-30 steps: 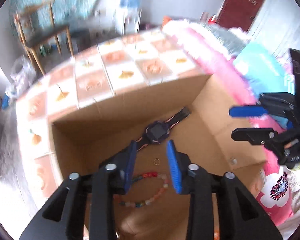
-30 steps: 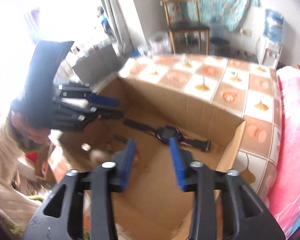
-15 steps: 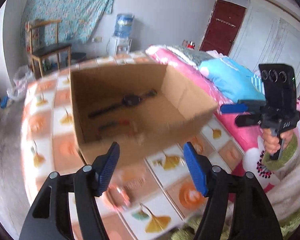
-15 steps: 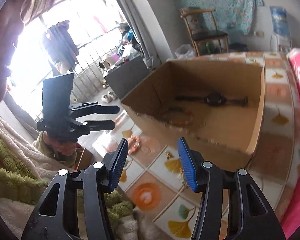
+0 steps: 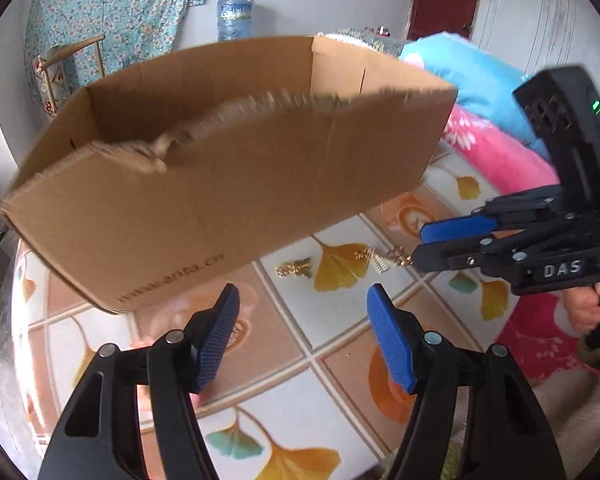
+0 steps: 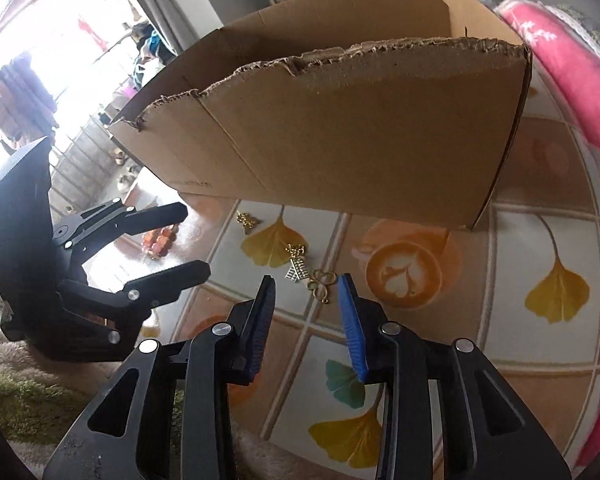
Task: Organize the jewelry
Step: 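Move the right gripper back toward the gold knot charm on the table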
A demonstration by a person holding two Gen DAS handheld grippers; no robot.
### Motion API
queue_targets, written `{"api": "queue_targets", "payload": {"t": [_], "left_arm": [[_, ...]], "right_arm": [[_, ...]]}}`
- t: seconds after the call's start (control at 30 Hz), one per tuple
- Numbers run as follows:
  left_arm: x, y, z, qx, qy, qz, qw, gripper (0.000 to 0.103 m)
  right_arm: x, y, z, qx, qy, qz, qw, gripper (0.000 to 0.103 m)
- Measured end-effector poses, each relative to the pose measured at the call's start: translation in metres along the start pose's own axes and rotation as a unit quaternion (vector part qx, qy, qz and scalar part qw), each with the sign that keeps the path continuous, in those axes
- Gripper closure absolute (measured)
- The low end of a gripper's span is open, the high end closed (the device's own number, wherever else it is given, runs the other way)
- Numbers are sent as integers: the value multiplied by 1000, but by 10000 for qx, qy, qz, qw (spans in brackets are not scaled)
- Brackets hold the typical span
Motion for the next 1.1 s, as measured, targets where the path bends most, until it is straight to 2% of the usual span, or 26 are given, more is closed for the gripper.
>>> {"api": "queue_targets", "payload": {"t": [0.1, 0.23, 0.43, 0.5, 0.53, 0.83, 1.1], "left_arm": [[-5, 5, 10, 180, 2, 133, 9997, 38], [-10, 9, 19, 374, -48, 272, 9989, 38], [-12, 7, 22, 286, 7, 123, 9995, 38], [-11, 8, 23, 294, 1, 101, 9995, 37], [-10, 10, 25, 304, -10, 102, 9995, 34], [-13, 7, 28, 414, -125, -102, 9990, 6], [-13, 6, 27, 462, -133, -127, 9988, 5]], "right_arm": [[0, 3, 6, -277, 20, 71, 9996, 70], [-1, 6, 9, -313, 73, 255, 9992, 70], [1, 14, 9, -347, 92, 383, 9986, 70], [3, 15, 8, -334, 122, 377, 9987, 66], [3, 14, 7, -328, 131, 372, 9987, 62], [-2, 7, 13, -425, 193, 143, 9988, 62], [-9, -7, 20, -706, 148, -429, 9965, 72]]}}
Point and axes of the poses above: each gripper's, at about its wrist camera, not at the fingertips, and z roughly the way its jaws point, y to its right, x to its top, the point moved 4 cm from there along z, roughly the way its jaws point, and after that the axes turned 1 degree about -y, right-handed, at the moved point
